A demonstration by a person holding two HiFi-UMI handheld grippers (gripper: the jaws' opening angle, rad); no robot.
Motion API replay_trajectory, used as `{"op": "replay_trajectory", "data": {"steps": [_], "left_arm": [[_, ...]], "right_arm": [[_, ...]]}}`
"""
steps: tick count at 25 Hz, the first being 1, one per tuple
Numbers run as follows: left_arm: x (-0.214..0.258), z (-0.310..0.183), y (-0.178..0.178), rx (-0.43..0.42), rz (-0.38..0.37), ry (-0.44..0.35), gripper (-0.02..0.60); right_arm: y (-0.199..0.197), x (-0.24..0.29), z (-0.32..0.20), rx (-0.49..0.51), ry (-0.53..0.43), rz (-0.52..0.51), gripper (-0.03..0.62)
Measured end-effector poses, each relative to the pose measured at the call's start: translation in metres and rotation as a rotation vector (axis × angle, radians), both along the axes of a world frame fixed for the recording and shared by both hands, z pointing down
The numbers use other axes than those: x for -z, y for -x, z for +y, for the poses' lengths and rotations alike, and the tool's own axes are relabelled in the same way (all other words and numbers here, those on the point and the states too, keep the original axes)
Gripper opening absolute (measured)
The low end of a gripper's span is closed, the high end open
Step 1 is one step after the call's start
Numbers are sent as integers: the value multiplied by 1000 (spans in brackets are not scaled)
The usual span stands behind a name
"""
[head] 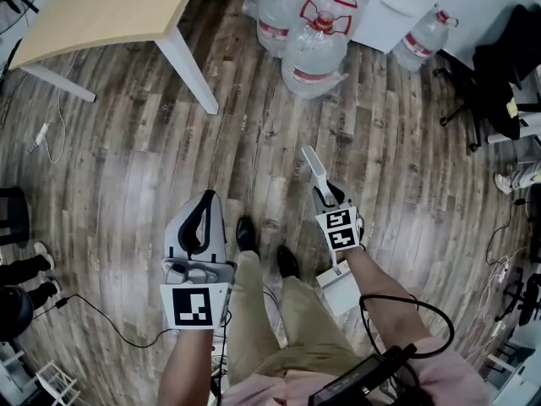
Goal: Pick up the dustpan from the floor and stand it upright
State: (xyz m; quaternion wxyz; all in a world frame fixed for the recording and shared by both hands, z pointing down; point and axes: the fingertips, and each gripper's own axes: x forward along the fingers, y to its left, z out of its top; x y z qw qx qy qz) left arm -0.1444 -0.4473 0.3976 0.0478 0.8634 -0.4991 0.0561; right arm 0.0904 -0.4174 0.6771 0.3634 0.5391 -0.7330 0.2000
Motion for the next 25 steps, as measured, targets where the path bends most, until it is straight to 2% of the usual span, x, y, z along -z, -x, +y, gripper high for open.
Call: {"op": "replay_trajectory", "data": {"steps": [8, 12, 17, 25], "left_arm": [[61, 68, -17, 29, 4, -57, 12], [84, 96, -18, 19, -7, -95, 12], [95, 127, -13, 14, 2, -51, 12], [112, 180, 0, -32, 3, -58, 14]], "right_arm": [[-41, 68, 63, -42, -89, -23, 123], [-47, 100, 86, -65, -119, -41, 121], [-49, 122, 115, -97, -126, -51, 117], [-50, 140, 155, -134, -156, -26, 115]]}}
